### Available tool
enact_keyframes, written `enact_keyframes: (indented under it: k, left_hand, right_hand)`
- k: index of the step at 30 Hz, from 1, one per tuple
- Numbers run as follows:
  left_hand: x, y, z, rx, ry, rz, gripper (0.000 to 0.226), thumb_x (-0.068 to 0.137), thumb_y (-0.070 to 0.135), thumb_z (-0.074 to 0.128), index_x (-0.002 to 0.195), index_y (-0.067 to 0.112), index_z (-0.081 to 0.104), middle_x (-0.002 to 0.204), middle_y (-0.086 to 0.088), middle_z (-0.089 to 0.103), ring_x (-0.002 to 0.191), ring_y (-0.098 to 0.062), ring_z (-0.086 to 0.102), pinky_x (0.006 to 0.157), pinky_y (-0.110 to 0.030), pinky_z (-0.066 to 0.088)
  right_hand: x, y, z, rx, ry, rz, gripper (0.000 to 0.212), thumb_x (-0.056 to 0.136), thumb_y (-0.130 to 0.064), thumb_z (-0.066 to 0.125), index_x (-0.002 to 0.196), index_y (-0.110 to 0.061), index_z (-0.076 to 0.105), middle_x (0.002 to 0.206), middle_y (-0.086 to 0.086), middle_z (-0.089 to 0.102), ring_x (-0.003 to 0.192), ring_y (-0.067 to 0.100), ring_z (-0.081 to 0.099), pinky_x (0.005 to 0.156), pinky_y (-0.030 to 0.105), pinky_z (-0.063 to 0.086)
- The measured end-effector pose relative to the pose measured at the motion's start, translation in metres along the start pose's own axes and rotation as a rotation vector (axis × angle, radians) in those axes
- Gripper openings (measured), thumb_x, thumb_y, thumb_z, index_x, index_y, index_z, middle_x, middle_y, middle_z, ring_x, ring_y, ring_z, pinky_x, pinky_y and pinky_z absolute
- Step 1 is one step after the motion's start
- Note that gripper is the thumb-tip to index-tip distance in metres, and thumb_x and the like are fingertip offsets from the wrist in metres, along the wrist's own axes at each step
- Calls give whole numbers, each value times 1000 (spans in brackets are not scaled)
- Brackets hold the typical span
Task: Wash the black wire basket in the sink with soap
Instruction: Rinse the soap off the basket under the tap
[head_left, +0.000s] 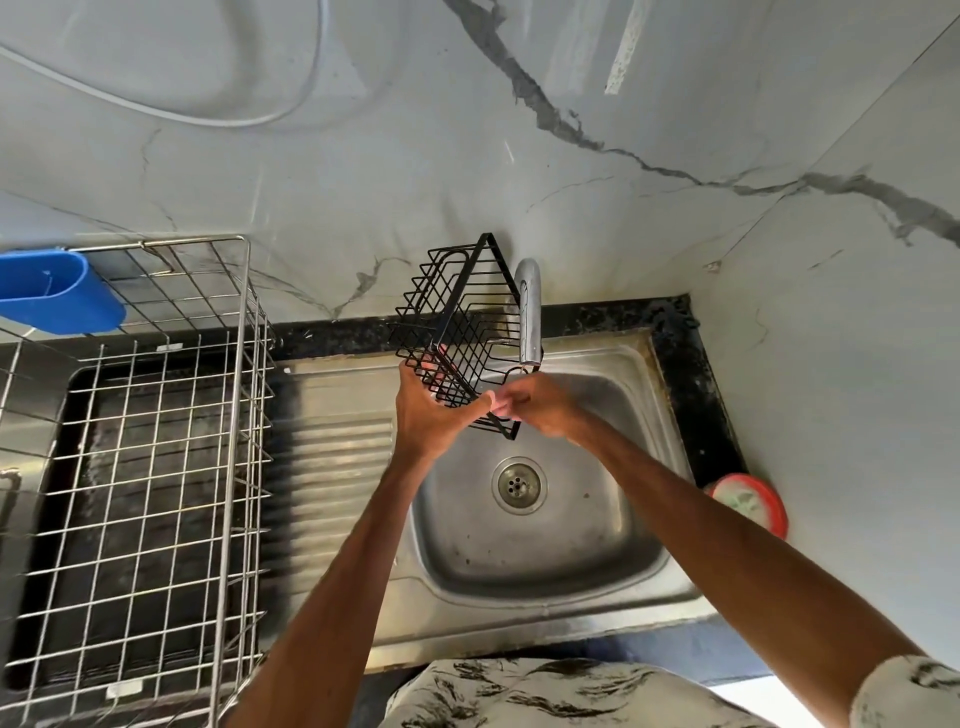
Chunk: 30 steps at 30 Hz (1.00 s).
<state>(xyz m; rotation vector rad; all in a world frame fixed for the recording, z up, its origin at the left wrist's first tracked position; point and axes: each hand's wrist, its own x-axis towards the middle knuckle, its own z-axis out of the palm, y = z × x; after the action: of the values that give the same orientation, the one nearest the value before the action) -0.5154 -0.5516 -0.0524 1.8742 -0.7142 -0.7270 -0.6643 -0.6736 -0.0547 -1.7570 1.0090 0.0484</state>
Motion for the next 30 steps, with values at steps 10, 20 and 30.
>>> enact_keyframes:
  k: [10,20,30]
  left_hand:
    - [4,13,-9,31,16,-4,85,54,48,95,121,19,52,106,7,67,99,-10,67,88,-24,55]
    - [-23,23,-10,103,-19,-106,76,62,42,98,116,19,50,105,14,58,93,-1,57,67,-7,40]
    - [-44,10,-30,69,3,-200,77,66,40,97,124,17,51,112,6,59,103,-12,59,84,-21,46]
  right_hand:
    - [-16,50,-5,-871,-218,-466,84,86,2,66,156,-29,33,168,-11,5,155,11,-7,123,46,-7]
    - [-19,70,9,-893,-108,-378,105,85,3,62,161,-20,-6,167,-4,-15,153,14,-18,124,49,-11]
    - [2,22,-9,547,465,9,23,93,9,57,104,-6,71,98,10,77,91,19,75,87,36,61]
